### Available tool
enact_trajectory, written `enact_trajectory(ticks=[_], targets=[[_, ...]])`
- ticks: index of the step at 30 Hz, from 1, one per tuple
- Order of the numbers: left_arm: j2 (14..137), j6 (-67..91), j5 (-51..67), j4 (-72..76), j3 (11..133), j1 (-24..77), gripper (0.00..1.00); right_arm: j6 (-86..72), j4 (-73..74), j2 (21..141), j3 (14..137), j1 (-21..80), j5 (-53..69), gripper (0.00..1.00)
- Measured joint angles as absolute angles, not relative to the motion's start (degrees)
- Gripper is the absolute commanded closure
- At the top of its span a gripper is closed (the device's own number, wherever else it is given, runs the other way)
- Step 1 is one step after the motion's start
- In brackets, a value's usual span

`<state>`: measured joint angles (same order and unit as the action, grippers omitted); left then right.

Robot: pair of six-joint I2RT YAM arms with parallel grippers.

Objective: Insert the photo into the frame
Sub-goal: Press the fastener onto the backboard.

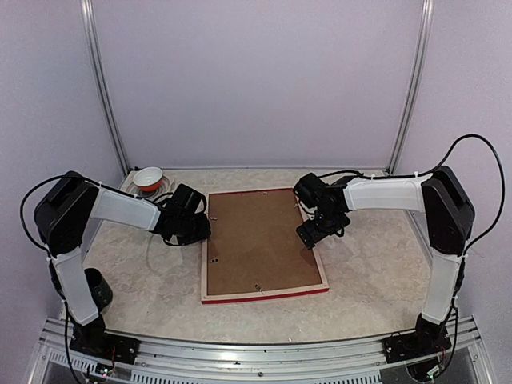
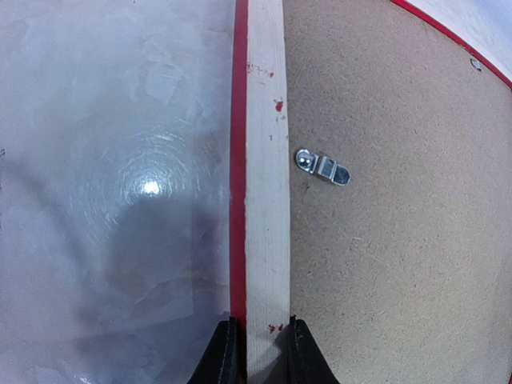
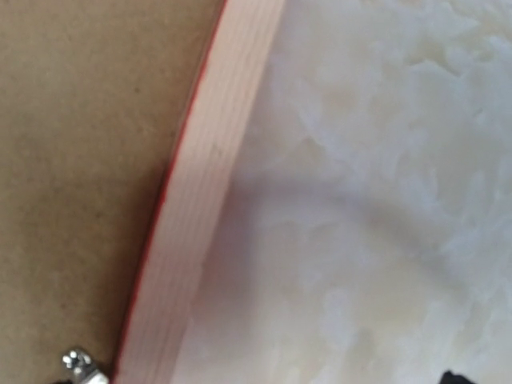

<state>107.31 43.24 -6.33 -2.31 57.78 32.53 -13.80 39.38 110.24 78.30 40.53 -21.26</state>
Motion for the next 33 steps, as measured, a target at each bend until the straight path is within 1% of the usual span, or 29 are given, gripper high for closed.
enact_trajectory(ticks=[13,24,33], targets=[[107.3,43.2,-6.3,-2.3,57.8,32.5,0.86,-13.5,40.4,111.1,77.0,40.5,-20.7,0.01],[107.3,43.4,-6.4,-2.4,57.8,32.4,0.85,-14.8,40.8,112.9,79.0,41.0,-25.7,0.01],[107.3,43.6,-6.4,-2.4,57.8,32.2,0.86,-15.6,38.5,112.7,78.8,40.9,-25.4,0.01]])
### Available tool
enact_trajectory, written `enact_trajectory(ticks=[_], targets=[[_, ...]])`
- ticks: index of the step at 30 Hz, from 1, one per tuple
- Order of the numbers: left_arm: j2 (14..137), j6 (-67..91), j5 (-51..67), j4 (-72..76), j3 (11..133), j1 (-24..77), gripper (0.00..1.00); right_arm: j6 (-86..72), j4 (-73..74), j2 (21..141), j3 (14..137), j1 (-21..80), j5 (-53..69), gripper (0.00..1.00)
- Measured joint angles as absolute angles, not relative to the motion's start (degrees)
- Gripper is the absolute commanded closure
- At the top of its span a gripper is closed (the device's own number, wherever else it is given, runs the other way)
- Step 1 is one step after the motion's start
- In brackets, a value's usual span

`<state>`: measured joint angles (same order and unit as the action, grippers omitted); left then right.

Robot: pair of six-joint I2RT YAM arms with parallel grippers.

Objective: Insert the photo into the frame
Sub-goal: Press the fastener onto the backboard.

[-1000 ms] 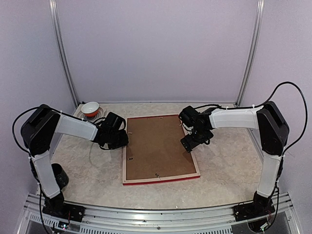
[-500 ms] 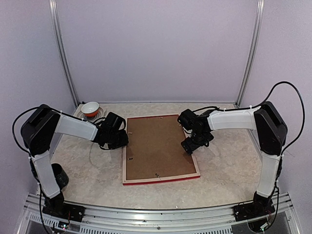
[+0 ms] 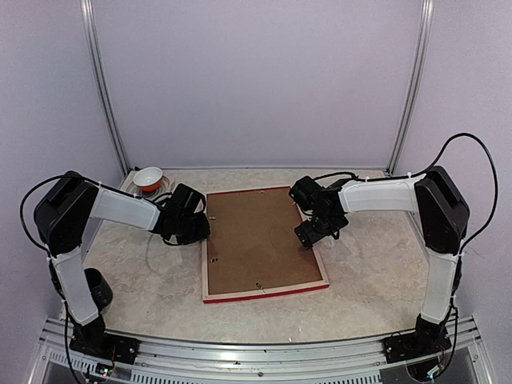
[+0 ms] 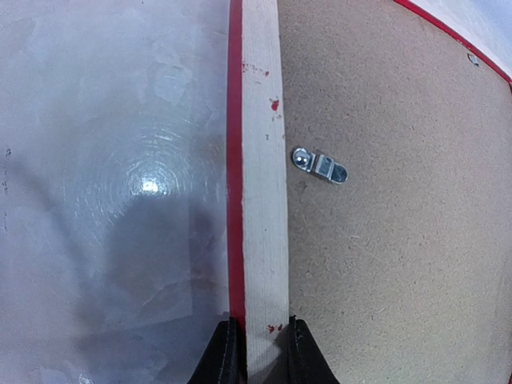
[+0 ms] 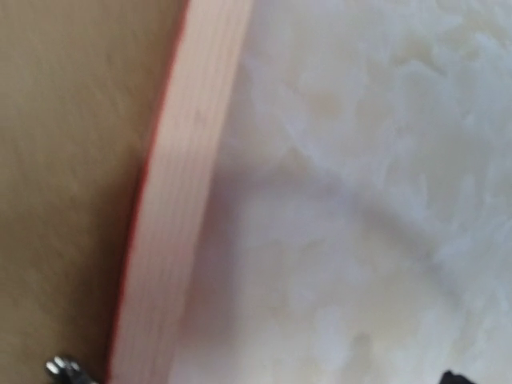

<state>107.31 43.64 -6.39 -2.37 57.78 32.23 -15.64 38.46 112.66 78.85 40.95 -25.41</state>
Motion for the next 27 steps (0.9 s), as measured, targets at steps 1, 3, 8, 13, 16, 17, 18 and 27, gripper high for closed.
enact_trajectory(ticks=[1,3,8,13,16,17,18,27], targets=[[107.3,43.6,-6.4,-2.4,57.8,32.2,0.85,-15.6,37.8,112.3,78.8,40.8,-24.8,0.01],[107.3,43.6,-6.4,-2.4,57.8,32.2,0.86,-15.4,36.8,111.4,79.5,40.3,-24.0,0.01],[107.3,43.6,-6.4,-2.4,57.8,32.2,0.86,-14.7,36.6,112.5,89.2,38.1,-23.7,0.01],[107.3,43.6,-6.5,-2.4,57.8,32.2,0.86,-15.3,35.2,117.3,99.7,35.2,-20.3,0.02],[107.2,43.6,-6.6,-2.4,57.8,32.3,0.86,-17.3,35.2,121.3,104.5,32.8,-16.0,0.04],[107.2,43.6,-6.6,-2.4,57.8,32.3,0.86,-18.1,35.4,122.7,105.9,32.0,-14.5,0.05],[107.2,43.6,-6.7,-2.4,57.8,32.3,0.86,-18.9,35.5,124.1,107.4,31.2,-13.1,0.05],[107.2,43.6,-7.2,-2.4,57.8,32.8,0.86,-23.6,36.9,132.1,115.4,28.6,-7.2,0.11]])
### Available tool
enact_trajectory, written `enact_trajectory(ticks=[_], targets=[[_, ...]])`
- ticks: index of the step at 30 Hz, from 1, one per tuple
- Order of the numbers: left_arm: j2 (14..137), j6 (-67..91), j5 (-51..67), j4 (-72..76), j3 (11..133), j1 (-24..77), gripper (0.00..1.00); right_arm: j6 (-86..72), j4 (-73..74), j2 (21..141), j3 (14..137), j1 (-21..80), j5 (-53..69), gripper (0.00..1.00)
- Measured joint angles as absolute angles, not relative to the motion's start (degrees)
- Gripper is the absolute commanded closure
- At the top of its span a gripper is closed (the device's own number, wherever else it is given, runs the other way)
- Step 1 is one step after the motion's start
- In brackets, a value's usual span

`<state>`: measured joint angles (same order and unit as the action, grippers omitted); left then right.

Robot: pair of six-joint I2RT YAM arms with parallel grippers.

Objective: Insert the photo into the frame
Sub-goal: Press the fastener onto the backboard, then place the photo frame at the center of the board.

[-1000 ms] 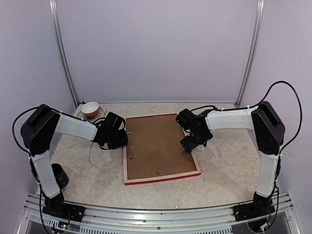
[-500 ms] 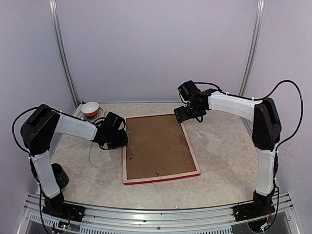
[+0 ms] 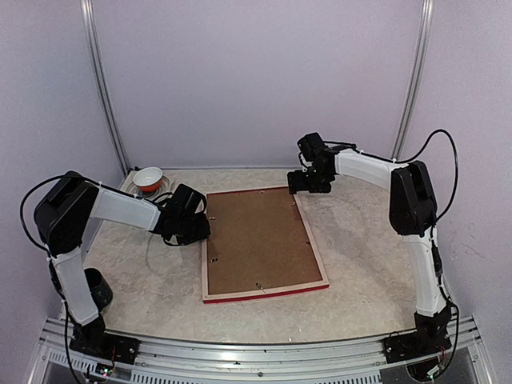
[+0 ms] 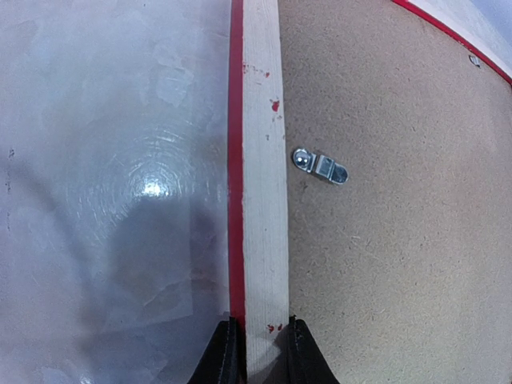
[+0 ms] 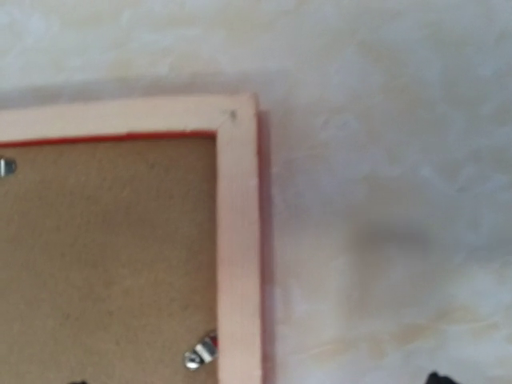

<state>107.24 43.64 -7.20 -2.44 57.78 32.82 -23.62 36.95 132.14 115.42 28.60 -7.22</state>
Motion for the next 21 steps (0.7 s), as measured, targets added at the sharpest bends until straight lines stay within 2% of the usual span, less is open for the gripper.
enact_trajectory(ticks=[5,18,21], targets=[[107.2,43.7,-7.5,-2.5,57.8,33.0,0.86,-24.3,36.9,133.6,115.4,28.6,-5.9,0.14],[107.2,43.7,-7.6,-2.5,57.8,33.0,0.85,-25.1,34.9,136.5,113.9,28.6,-7.0,0.33],[107.2,43.6,-7.6,-2.5,57.8,33.0,0.86,-25.1,34.4,137.2,113.9,28.6,-7.5,0.34]])
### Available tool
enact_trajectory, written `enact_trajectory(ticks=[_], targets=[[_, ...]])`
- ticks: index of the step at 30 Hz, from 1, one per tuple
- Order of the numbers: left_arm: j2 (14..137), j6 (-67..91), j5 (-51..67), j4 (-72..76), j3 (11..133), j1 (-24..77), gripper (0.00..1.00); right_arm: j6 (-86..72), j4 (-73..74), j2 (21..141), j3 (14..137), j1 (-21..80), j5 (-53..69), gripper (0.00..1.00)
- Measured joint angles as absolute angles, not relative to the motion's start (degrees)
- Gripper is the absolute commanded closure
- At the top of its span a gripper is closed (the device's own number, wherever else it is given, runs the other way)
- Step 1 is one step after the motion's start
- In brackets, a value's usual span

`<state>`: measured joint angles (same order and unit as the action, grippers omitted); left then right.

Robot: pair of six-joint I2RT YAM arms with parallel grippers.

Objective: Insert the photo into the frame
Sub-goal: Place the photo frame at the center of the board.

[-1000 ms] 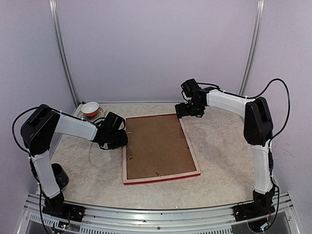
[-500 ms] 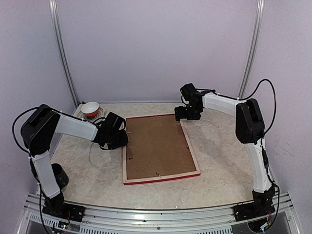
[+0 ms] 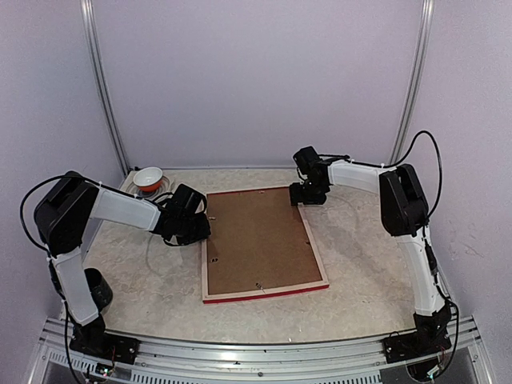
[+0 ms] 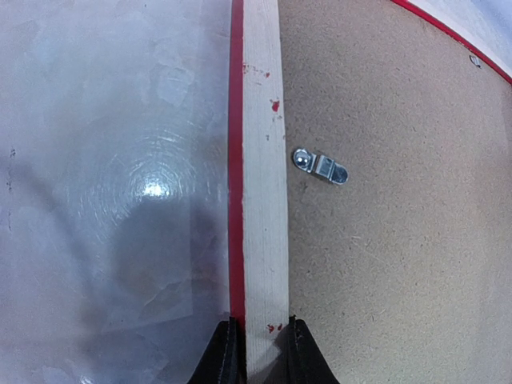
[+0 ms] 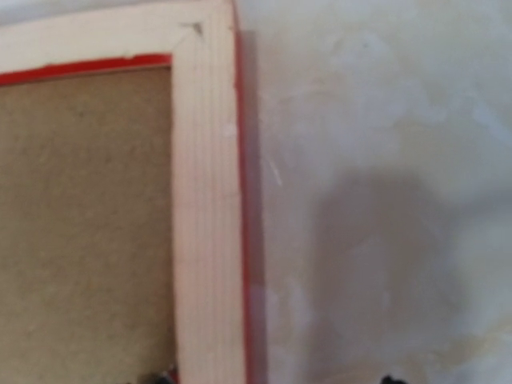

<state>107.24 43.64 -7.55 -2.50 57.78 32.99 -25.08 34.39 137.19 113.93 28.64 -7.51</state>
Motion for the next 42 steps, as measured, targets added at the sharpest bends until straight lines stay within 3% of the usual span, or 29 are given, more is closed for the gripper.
enact_trajectory(ticks=[13,17,30,33,42], targets=[[107.2,43.6,-7.6,-2.5,57.8,33.0,0.85,-25.3,31.4,138.7,114.2,28.6,-8.9,0.34],[107.2,43.7,-7.6,-2.5,57.8,33.0,0.85,-25.4,31.0,139.0,114.5,28.6,-9.3,0.44],[107.3,43.6,-7.6,-2.8,57.9,33.0,0.85,-25.9,28.7,138.8,113.1,28.9,-9.2,0.55],[107.3,43.6,-7.5,-2.9,58.0,33.0,0.85,-25.8,28.0,138.5,112.5,28.9,-9.0,0.69],[107.3,43.6,-7.5,-3.1,58.0,33.1,0.85,-26.0,26.3,137.6,110.6,29.2,-8.5,0.68]])
